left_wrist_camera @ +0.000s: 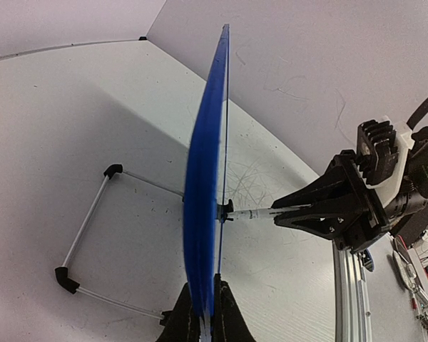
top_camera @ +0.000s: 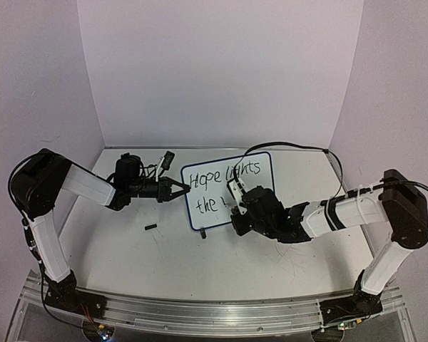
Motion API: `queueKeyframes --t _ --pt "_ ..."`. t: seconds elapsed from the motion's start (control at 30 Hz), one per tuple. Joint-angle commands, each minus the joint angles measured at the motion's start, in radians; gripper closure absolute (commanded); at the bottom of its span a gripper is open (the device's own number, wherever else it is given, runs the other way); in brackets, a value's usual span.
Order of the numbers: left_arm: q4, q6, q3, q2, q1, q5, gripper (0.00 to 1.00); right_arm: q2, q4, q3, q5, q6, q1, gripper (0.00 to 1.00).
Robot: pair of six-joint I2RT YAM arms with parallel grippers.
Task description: Write a sentence on the whiteboard
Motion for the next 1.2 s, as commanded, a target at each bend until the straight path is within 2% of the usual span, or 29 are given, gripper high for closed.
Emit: queueKeyframes --t 0.0,0.67,1.17 --pt "-0.109 0.074 0.007 0.007 -0.015 -0.045 1.00 -0.017 0.017 0.047 0.087 -0.021 -0.017 1.00" --pt "-0.111 0.077 0.006 0.010 -0.015 -0.046 1.00 -0.039 0.034 0.054 0.117 -0.062 -0.042 1.00" --pt "-0.111 0.075 0.013 0.012 -0.016 -0.044 1.00 -0.044 -0.023 -0.035 0.044 0.023 -0.025 1.00"
